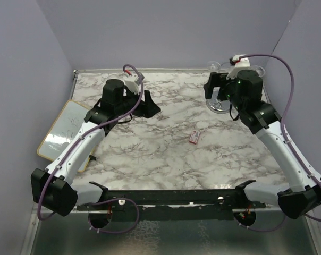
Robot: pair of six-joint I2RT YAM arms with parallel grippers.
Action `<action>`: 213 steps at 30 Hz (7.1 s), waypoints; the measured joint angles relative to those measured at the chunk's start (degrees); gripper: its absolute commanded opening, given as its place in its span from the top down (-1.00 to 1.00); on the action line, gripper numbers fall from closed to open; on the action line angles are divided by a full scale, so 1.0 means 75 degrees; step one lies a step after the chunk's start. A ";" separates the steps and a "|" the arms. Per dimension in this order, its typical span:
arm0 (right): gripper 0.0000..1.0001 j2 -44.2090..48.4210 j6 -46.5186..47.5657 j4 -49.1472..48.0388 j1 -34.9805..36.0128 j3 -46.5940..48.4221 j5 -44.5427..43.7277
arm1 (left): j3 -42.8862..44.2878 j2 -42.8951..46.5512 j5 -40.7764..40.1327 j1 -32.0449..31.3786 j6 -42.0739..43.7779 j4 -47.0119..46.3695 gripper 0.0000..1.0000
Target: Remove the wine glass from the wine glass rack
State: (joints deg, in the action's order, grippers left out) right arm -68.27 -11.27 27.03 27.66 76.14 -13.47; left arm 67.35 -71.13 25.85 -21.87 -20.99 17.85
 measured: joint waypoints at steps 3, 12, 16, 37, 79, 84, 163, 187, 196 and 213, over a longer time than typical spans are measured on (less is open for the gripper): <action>-0.99 -0.0149 -0.0221 0.0079 -0.1329 0.0227 0.0723 | -0.0315 -0.0134 0.0219 -0.0396 0.0055 -0.0399 -0.41; -0.95 -0.0845 -0.1658 -0.0306 -0.5120 0.0315 0.3532 | -0.0784 -0.0382 0.0440 -0.0699 0.0723 -0.1026 -0.41; -0.95 -0.1276 -0.2174 -0.0618 -0.5756 0.0315 0.4048 | -0.1160 -0.0382 0.0437 -0.0705 0.1014 -0.1107 -0.41; -0.17 -0.3325 -0.3704 -0.2629 -0.7087 0.0586 0.4957 | -0.1326 -0.0801 0.0402 -0.0854 0.1463 -0.1204 -0.32; 0.77 -0.4007 -0.4558 -0.3226 -0.7087 0.0807 0.6059 | -0.1311 -0.0892 0.0140 -0.0854 0.1708 -0.1087 -0.31; 0.93 -0.4007 -0.4648 -0.3156 -0.7090 0.0816 0.6035 | -0.1311 -0.0892 0.0128 -0.0854 0.1708 -0.1087 -0.31; 0.98 0.0650 -0.5657 -0.2355 -0.5983 -0.2626 0.6959 | -0.1311 -0.0670 -0.0070 -0.0854 0.1492 -0.1096 -0.31; 0.98 -0.0452 -0.6825 -0.3835 -0.3331 -0.3016 0.8029 | -0.1766 -0.0664 0.1495 -0.0688 -0.4243 -0.4234 -0.55; 0.98 -0.0752 -0.6942 -0.4363 -0.2203 -0.3002 0.7557 | -0.1247 -0.1148 0.1728 -0.0938 -0.5622 -0.5030 -0.37; 0.98 -0.1099 -0.6819 -0.4744 -0.1335 -0.2801 0.7085 | -0.1207 -0.1702 0.1722 -0.1230 -0.5995 -0.5053 0.73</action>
State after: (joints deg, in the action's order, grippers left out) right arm -76.51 -62.41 -8.56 17.65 55.13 39.66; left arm 58.30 -83.90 38.76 -31.09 -65.95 -20.05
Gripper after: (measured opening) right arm 0.046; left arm 0.240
